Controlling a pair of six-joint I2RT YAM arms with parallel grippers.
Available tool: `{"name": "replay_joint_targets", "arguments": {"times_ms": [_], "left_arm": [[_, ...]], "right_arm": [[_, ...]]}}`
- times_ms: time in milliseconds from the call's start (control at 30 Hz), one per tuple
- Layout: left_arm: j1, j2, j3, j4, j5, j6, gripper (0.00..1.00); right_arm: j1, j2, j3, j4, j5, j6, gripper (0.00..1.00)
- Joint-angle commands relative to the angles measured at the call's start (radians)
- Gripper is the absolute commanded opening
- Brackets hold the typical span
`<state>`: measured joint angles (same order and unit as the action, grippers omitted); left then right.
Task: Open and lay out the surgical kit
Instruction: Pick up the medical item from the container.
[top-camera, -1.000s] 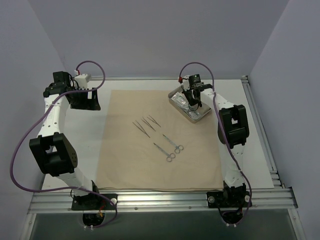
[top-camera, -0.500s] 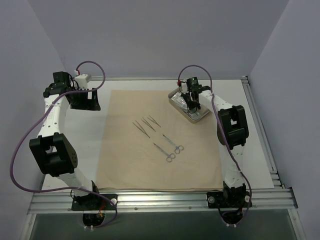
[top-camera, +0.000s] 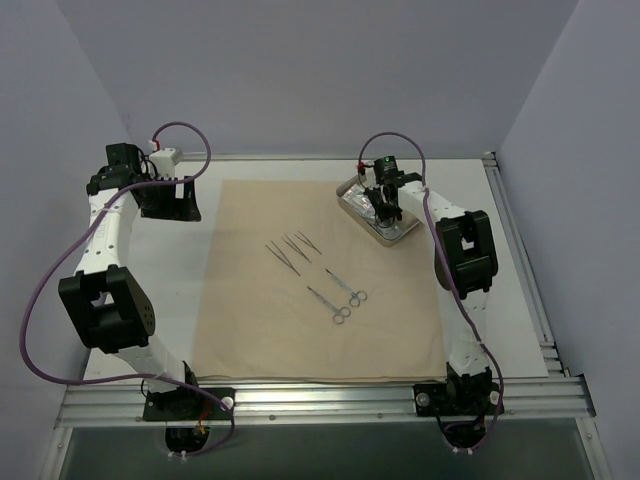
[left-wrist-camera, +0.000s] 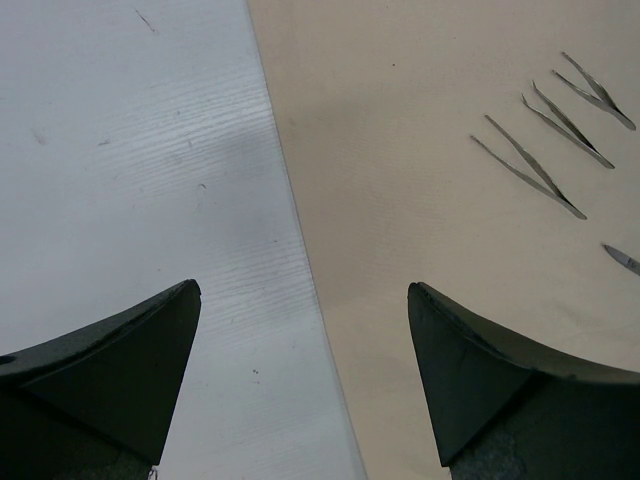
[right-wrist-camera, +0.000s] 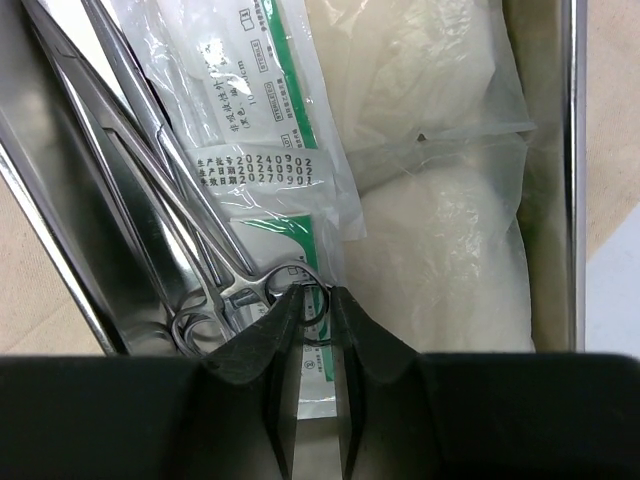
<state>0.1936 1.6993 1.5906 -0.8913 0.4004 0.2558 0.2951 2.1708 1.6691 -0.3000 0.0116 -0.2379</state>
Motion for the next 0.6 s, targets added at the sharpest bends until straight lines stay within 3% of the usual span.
{"name": "replay_joint_targets", "arguments": {"times_ms": [0, 200, 400, 467, 567], "left_arm": [[0.007, -0.018, 0.031, -0.003, 0.005, 0.017, 0.94], [0.009, -0.02, 0.029, 0.0, 0.003, 0.019, 0.94], [0.009, -0.021, 0.029, -0.001, 0.005, 0.02, 0.94], [0.009, -0.024, 0.026, -0.001, 0.005, 0.02, 0.94], [0.009, -0.026, 0.025, 0.0, 0.005, 0.02, 0.94]], "right_arm": [[-0.011, -0.003, 0.0, -0.027, -0.001, 0.011, 0.11], [-0.011, -0.011, 0.0, -0.027, -0.001, 0.009, 0.0], [-0.013, -0.023, 0.012, -0.03, 0.01, 0.006, 0.0], [-0.011, -0.017, 0.02, -0.037, 0.007, 0.006, 0.11], [-0.011, -0.002, 0.017, -0.042, 0.008, 0.011, 0.15]]}}
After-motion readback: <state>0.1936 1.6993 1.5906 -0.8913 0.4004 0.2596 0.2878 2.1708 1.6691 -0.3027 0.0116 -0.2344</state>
